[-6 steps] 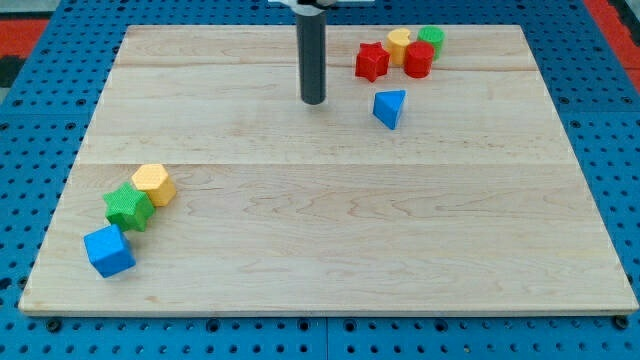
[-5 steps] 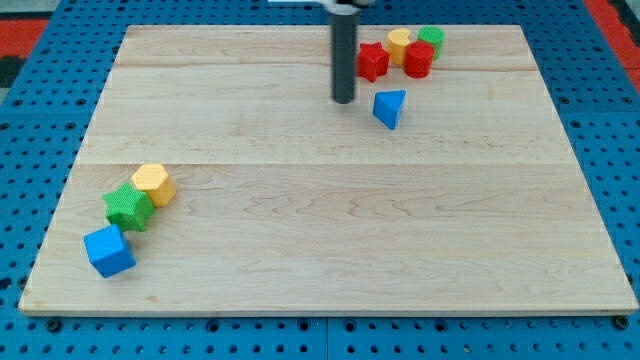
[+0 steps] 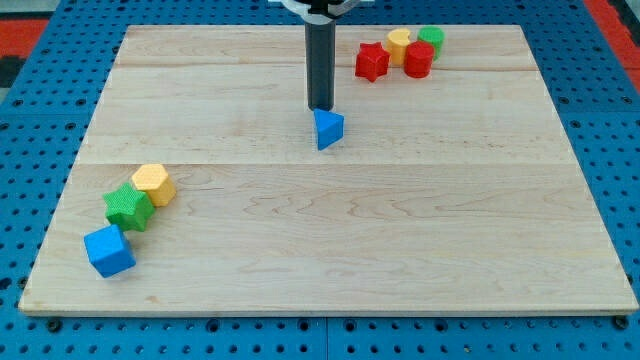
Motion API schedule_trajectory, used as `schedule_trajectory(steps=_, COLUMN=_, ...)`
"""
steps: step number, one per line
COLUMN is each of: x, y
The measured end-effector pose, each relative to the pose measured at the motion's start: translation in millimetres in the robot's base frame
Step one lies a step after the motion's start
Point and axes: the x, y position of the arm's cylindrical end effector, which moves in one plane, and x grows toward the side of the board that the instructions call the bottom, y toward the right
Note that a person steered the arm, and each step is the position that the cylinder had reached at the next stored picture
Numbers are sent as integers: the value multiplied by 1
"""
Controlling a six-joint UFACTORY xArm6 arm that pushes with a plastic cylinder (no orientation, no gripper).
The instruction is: Place the blue triangle at the center of the board
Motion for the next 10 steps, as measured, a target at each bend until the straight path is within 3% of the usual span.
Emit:
schedule_trajectory(steps=2, x=16, y=-52)
schedule_trajectory(steps=7, x=8, y=-68)
schedule_trajectory(steps=9, x=38, y=-179)
schedule_trajectory(steps=10, x=24, y=-198)
